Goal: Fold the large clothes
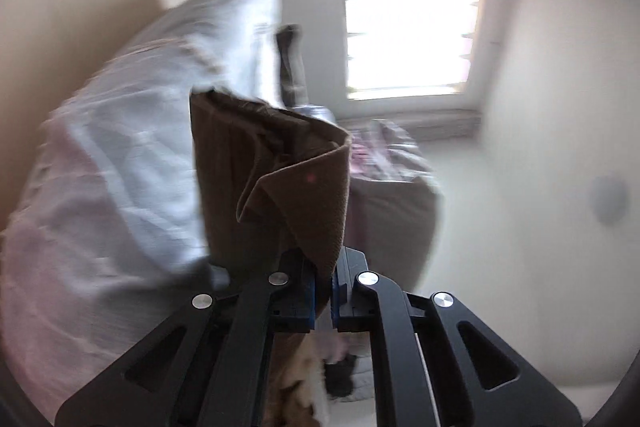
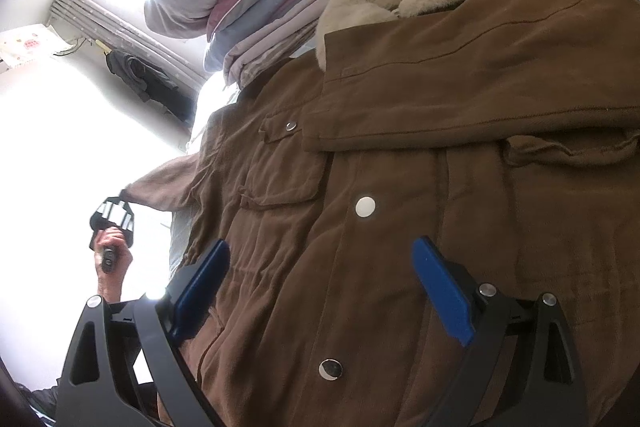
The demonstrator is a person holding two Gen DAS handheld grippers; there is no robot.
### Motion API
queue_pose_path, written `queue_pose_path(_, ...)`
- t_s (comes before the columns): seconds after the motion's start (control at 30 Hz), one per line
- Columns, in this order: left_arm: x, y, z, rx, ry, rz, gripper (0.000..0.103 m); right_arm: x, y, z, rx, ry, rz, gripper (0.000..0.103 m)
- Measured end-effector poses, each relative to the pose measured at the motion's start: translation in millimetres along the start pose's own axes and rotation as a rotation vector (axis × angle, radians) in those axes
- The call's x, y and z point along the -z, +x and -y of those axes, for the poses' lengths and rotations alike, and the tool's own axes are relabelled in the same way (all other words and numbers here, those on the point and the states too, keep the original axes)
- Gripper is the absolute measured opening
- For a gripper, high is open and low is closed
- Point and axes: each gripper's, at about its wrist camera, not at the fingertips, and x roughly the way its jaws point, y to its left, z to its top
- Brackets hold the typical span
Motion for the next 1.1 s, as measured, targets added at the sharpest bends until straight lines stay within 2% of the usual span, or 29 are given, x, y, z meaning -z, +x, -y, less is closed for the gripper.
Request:
queue_pose_path(0.13,5,0,32,0.107,0.083,-0.034,0.004,0,0,3,0.004,0.011,-0.005,0.089)
queue_pose_path(0.2,8,1,31,0.103,0.093,-0.037,0.004,0,0,5,0.011,0.017,-0.009,0.089)
queue_pose_path(0.3,2,-5,1,0.028,0.048,-0.005,0.004,0,2,8,0.02,0.035,-0.015,0.089)
queue_pose_path(0.43,-8,-31,-76,-0.139,-0.148,0.084,0.004,-1,1,13,0.01,0.061,-0.015,0.089)
queue_pose_path(0.5,-7,-39,-90,-0.174,-0.185,0.096,0.004,-2,-1,14,0.004,0.072,-0.011,0.089)
queue_pose_path(0.63,-5,-29,-53,-0.138,-0.096,0.08,0.004,-5,-12,16,-0.009,0.099,0.014,0.089)
queue_pose_path(0.73,5,-7,0,-0.096,0.039,0.033,0.004,-9,-31,23,-0.034,0.153,0.056,0.089)
queue_pose_path(0.87,58,42,85,-0.042,0.252,-0.089,0.004,-15,-74,35,-0.085,0.226,0.16,0.089)
queue_pose_path(0.97,127,96,137,0.003,0.364,-0.217,0.004,-13,-106,45,-0.125,0.265,0.227,0.089)
queue_pose_path(1.07,205,150,169,0.044,0.431,-0.354,0.004,-8,-133,54,-0.17,0.302,0.284,0.089)
queue_pose_path(1.1,244,173,178,0.06,0.457,-0.424,0.004,-6,-141,57,-0.185,0.314,0.301,0.089)
